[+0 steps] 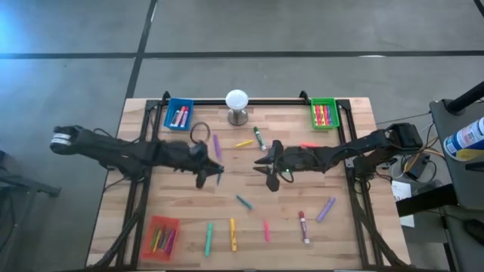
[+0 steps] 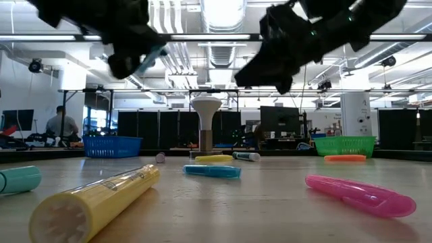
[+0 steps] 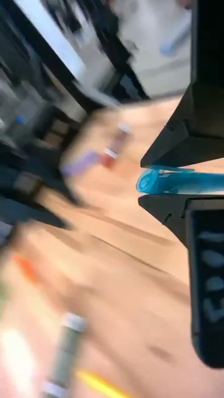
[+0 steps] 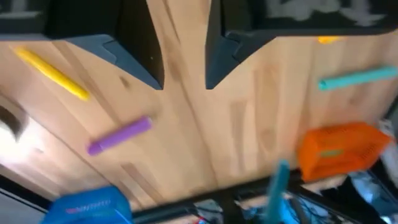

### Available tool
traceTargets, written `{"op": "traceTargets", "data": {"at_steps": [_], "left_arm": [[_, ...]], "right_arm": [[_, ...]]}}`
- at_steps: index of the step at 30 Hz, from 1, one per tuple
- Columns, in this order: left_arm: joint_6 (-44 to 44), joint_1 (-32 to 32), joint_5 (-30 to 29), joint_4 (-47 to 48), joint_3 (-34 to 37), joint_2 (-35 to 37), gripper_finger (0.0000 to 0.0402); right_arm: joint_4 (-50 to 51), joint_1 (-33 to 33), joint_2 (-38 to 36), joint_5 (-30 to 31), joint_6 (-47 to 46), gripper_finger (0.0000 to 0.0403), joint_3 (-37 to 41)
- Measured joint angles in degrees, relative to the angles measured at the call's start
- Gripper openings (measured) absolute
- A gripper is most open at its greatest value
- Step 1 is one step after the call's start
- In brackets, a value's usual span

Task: Pick & Place Markers
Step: Put the top blue pen into the orange bin

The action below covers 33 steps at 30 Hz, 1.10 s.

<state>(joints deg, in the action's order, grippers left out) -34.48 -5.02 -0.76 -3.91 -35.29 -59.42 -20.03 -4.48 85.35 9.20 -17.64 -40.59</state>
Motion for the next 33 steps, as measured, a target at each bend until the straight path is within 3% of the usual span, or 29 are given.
{"op": "traceTargets", "data": {"at_steps": [5,12,22,33], "left_arm": [[-11.7,-8.8,-6.1,18.4,-5.2,-1.3,0.0047],[-33.7,-21.9,-6.8,33.2,-8.0,-3.1,0.0047],[-58.8,-38.4,-6.8,35.1,-6.3,-7.9,0.0047],[-69.8,-45.6,-3.2,36.0,-6.4,-11.8,0.0047]], "right_arm": [[-4.7,0.0,-0.4,0.0,0.0,0.0065,5.5],[-13.9,0.0,-0.6,-0.3,0.1,0.0023,12.2],[-21.1,-1.8,-0.9,-0.2,3.7,0.0008,16.4],[-21.3,-2.0,-0.9,-0.2,5.2,0.0008,16.5]]}}
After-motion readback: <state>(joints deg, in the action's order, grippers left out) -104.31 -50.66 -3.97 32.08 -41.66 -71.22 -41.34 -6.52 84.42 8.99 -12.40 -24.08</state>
